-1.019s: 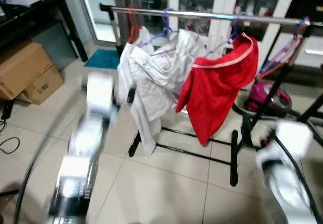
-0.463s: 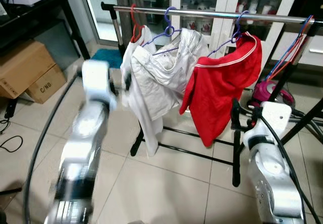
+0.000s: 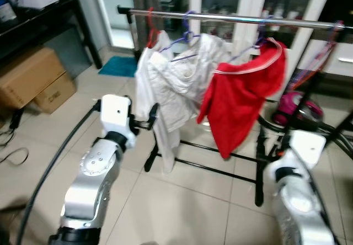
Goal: Hang hanger
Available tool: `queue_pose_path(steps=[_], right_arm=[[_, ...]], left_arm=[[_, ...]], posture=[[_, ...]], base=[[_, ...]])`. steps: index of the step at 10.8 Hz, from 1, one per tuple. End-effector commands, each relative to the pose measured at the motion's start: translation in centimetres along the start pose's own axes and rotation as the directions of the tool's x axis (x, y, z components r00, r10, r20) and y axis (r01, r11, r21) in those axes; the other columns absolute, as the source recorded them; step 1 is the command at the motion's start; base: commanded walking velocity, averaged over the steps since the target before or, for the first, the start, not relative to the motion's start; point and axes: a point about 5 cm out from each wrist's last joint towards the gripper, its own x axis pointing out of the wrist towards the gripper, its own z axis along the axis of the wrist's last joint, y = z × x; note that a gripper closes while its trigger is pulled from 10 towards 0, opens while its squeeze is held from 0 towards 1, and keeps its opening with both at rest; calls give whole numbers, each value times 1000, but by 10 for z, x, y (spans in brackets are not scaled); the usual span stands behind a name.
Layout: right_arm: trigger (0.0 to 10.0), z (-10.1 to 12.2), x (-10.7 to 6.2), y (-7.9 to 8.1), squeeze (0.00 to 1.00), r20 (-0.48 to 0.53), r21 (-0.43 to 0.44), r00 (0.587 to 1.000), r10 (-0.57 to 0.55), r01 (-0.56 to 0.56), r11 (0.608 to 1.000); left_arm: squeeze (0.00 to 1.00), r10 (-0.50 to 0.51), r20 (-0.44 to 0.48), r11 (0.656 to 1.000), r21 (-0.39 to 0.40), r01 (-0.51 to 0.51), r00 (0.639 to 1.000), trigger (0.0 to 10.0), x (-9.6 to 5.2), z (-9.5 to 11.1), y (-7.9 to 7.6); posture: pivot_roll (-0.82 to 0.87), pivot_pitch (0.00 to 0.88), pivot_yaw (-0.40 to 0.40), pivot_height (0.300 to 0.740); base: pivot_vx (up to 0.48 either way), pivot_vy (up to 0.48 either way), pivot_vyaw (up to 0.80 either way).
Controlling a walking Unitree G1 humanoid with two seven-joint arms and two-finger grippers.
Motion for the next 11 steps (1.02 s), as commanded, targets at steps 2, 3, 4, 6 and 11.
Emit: queue_pose_path(steps=[2, 3, 4, 6, 11], right_arm=[[10000, 10, 2, 11, 1000, 31, 23, 997, 63, -64, 998], [10000, 8, 4, 14, 1000, 25, 33, 998, 61, -62, 998], [10000, 14, 8, 19, 1000, 56, 33, 997, 45, -47, 998], [10000, 18, 12, 30, 1000, 95, 54, 988, 121, -127, 990], [10000, 21, 16, 42, 1000, 48, 71, 979, 198, -201, 977]], left_arm=[[675, -72, 7, 997, 38, 72, 997, 10000, 7, 10, -8], [918, -52, -1, 997, 59, 52, 999, 10000, 8, 7, -4], [914, -6, -18, 999, 43, 7, 1000, 10000, 6, 5, 2], [914, -20, -22, 998, 58, 22, 1000, 10000, 3, 4, -2], [906, -62, 4, 990, 126, 61, 998, 10000, 4, 12, -9]], posture=[[58, 0, 96, 740], [61, 0, 87, 740], [75, 0, 83, 740], [86, 0, 67, 740], [93, 0, 67, 740]], base=[[458, 0, 400], [458, 0, 800], [439, 0, 0], [441, 0, 0], [436, 0, 0]])
